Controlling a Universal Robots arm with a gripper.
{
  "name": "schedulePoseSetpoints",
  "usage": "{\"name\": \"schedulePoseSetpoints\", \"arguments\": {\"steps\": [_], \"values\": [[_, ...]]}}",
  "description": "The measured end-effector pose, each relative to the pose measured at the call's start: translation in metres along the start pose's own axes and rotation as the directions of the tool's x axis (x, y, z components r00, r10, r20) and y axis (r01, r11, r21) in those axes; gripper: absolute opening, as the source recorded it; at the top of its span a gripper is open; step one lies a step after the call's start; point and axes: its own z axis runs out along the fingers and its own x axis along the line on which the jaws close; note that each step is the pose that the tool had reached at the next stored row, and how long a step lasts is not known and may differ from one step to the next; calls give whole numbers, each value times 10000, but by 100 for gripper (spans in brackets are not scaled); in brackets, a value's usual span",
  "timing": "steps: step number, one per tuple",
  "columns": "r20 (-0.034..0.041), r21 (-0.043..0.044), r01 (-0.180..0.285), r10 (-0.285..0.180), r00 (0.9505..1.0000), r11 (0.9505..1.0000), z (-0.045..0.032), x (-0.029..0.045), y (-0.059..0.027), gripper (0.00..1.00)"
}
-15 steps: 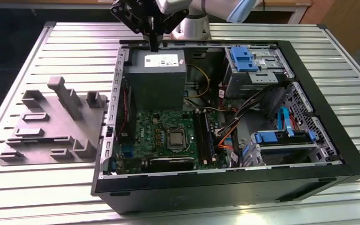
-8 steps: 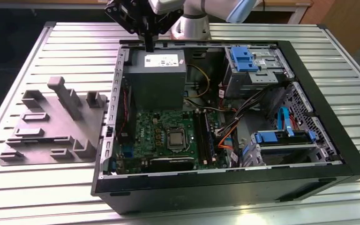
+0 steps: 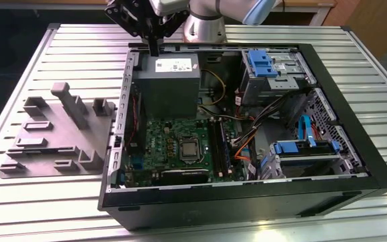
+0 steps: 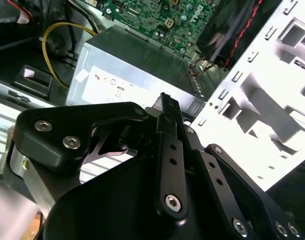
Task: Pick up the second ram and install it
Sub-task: 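Reach for the second ram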
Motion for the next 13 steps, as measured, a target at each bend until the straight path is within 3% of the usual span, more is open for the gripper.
{"name": "schedulePoseSetpoints", "arguments": {"steps": [7, 13], "values": [[0, 0, -1, 1, 10000, 10000, 8, 128, -10, 10], [-1, 0, -1, 1, 10000, 10000, 24, 281, -22, 10]]}}
